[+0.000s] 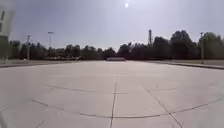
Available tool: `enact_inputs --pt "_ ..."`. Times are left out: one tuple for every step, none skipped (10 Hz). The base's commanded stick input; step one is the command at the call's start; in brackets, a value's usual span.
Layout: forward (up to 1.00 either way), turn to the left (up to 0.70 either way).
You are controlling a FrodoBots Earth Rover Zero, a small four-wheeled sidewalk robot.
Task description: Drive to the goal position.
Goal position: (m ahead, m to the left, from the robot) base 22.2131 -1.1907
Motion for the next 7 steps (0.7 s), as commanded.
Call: enact_inputs --pt "1.0 0.0" --pt "1.0 0.0" --pt "1.0 0.0" --pt "1.0 0.0" --pt "1.0 0.0" --pt "1.0 0.0" --pt "1.0 0.0"
